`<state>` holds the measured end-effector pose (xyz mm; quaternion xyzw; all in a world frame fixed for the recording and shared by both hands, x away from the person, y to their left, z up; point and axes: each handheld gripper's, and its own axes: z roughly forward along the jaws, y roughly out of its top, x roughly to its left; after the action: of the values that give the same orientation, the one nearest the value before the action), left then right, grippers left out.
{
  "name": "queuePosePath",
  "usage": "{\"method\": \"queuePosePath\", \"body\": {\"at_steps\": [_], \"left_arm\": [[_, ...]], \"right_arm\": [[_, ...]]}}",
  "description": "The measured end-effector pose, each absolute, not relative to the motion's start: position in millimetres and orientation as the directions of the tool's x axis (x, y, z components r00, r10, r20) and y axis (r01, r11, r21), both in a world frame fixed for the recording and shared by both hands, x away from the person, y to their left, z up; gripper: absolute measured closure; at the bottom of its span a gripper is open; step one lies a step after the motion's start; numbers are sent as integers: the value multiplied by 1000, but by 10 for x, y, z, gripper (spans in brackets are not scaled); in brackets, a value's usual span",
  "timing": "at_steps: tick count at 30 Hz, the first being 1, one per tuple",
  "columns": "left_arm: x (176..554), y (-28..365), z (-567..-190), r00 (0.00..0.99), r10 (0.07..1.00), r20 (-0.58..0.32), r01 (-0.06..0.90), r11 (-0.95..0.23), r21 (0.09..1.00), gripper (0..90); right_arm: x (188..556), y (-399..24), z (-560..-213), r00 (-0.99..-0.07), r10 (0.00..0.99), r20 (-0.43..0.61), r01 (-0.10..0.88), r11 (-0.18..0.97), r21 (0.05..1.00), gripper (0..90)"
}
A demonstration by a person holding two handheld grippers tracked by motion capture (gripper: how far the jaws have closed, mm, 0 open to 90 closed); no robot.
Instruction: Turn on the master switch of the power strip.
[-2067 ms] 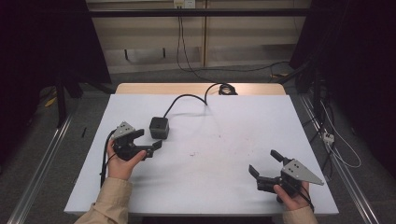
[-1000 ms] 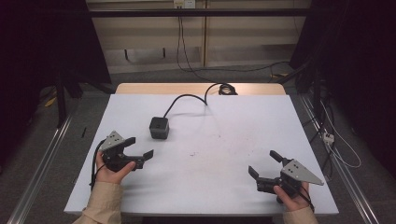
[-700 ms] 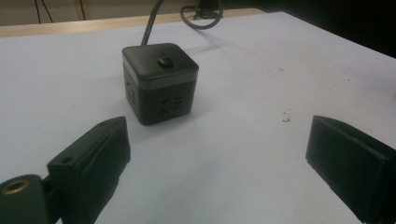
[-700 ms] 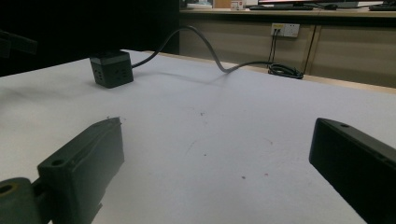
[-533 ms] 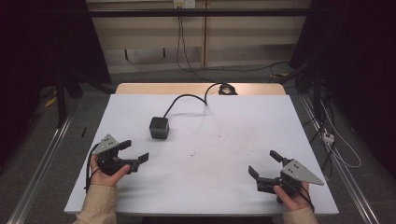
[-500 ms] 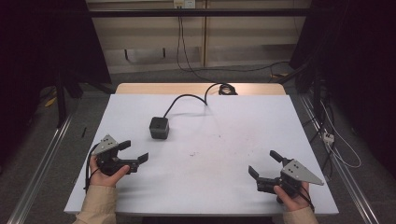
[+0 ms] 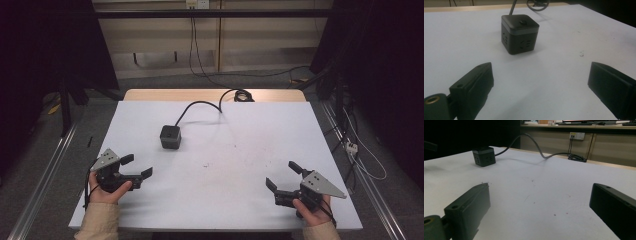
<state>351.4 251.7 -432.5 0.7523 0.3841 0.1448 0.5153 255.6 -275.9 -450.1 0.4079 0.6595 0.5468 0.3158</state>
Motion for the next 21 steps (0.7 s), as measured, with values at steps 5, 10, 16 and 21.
{"method": "queuePosePath", "body": {"at_steps": [5, 10, 16, 21], "left_arm": [[3495, 2553, -4333, 660, 731, -176, 428, -173, 887, 60], [3476, 2572, -4335, 660, 731, -172, 422, -172, 890, 60], [3455, 2603, -4351, 658, 733, -170, 423, -173, 889, 58], [3440, 2624, -4358, 659, 733, -166, 422, -178, 889, 58]], "right_arm": [[2556, -2759, -4500, -469, 883, 29, 192, 70, 979, 23], [2556, -2759, -4500, -468, 883, 29, 193, 70, 979, 24], [2557, -2753, -4500, -467, 884, 34, 194, 65, 979, 24], [2557, -2751, -4500, -467, 884, 33, 194, 66, 979, 23]]}}
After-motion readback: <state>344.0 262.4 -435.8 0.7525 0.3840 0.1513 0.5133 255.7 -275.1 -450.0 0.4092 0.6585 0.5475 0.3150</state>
